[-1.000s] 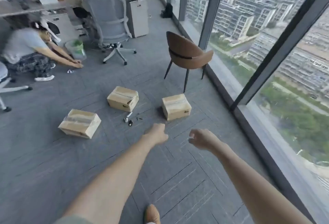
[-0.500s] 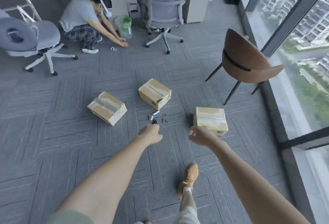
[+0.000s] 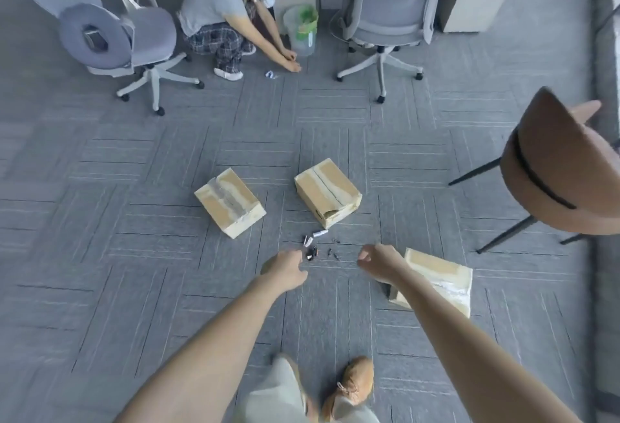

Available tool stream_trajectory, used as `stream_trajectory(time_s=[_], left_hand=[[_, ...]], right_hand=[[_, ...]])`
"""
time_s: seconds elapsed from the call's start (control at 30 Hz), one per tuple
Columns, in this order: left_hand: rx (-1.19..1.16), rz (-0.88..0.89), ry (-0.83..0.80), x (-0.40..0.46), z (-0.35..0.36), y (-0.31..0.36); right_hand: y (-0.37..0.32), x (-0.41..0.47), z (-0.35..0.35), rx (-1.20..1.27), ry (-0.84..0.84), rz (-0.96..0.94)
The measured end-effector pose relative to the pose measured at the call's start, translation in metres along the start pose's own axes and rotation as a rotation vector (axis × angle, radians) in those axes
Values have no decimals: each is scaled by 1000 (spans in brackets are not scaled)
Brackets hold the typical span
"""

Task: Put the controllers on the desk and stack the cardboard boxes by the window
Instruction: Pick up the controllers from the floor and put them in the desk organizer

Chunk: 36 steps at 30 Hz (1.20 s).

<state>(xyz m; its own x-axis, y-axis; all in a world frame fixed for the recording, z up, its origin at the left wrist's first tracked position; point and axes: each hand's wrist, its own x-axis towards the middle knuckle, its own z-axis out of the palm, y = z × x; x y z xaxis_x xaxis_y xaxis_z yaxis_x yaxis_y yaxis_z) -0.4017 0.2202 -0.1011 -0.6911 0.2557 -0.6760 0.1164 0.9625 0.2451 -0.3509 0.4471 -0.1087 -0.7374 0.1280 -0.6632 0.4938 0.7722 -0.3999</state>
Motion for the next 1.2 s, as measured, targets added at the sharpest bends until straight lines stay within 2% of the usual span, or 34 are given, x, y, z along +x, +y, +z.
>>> stream_trajectory(time_s=[0.23, 0.4, 0.53, 0.73, 0.97, 1.1, 1.2], left_hand=[[-43, -1, -63, 104, -5, -3], [-62, -36, -81, 211, 23, -28], [-101, -86, -60, 314, 89, -57], [-157, -106, -43, 490, 235, -101], [-78, -128, 53, 637, 371, -140], [54, -199, 88, 676, 418, -159], [67, -174, 140, 690, 433, -169]], right_hand=[[-6, 101, -9, -30, -104, 16], [15, 206, 21, 16, -87, 57], [52, 312, 90, 2, -139, 40], [147, 476, 225, -25, -205, 69], [217, 620, 357, -81, -99, 170], [230, 659, 407, -138, -26, 188], [239, 670, 426, -142, 75, 183]])
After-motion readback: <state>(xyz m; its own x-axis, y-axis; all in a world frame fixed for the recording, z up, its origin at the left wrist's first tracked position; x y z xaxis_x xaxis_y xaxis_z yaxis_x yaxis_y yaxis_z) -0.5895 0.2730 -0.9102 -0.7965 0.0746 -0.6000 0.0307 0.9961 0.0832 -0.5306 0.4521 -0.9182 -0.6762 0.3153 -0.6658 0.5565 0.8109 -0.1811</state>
